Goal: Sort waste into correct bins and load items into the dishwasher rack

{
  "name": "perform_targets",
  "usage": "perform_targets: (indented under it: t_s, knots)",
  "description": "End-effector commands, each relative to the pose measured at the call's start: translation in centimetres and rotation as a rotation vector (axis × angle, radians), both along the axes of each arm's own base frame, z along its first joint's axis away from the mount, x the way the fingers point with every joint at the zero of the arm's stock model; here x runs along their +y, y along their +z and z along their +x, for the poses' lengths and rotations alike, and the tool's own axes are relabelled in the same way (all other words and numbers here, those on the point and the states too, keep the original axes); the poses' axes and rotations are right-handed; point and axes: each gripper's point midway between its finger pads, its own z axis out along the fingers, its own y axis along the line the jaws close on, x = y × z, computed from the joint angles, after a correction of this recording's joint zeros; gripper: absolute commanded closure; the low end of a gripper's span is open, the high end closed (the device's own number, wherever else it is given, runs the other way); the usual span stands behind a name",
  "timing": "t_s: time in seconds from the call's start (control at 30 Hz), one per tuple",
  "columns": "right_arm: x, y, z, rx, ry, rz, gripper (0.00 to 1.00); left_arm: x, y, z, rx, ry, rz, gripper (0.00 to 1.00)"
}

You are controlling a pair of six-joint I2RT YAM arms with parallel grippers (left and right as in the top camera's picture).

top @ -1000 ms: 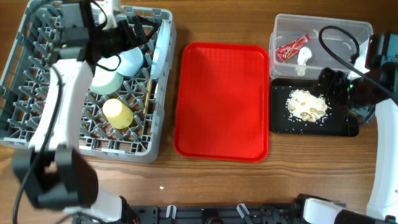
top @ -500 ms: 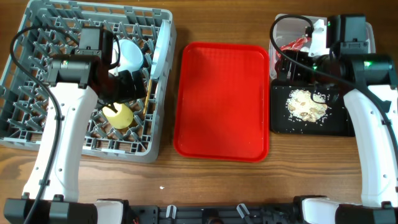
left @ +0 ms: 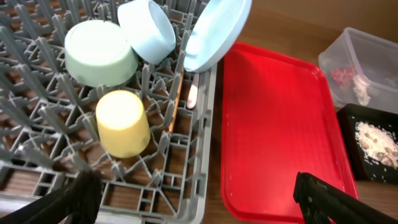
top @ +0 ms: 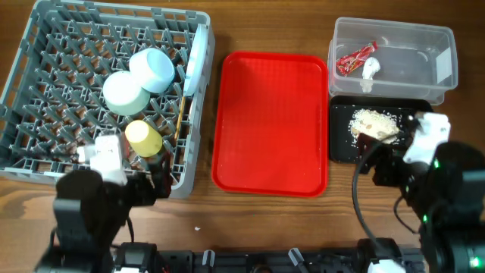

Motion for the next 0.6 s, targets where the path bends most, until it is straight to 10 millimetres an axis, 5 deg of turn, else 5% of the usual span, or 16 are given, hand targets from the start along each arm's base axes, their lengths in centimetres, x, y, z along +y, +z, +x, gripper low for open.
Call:
perform_targets:
  t_s: [0.0, 0.17, 0.57]
  knots:
    - [-0.5, 0.4, -0.5, -0.027, -0.034, -0.002, 0.0, -0.2, -0.3, -1.4, -0.002, -0.024, 0.0, 0.0]
    - [-0.5, 0.0, -0.1, -0.004, -0.034, -0.004, 0.0, -0.1, -1.9, -2.6, 0.077, -0.024, 0.007, 0.0]
    - [-0.7, 0.3, 0.0, -0.081, -0.035, -0.022, 0.0, -0.1, -1.9, -2.7, 0.081, -0.024, 0.007, 0.0]
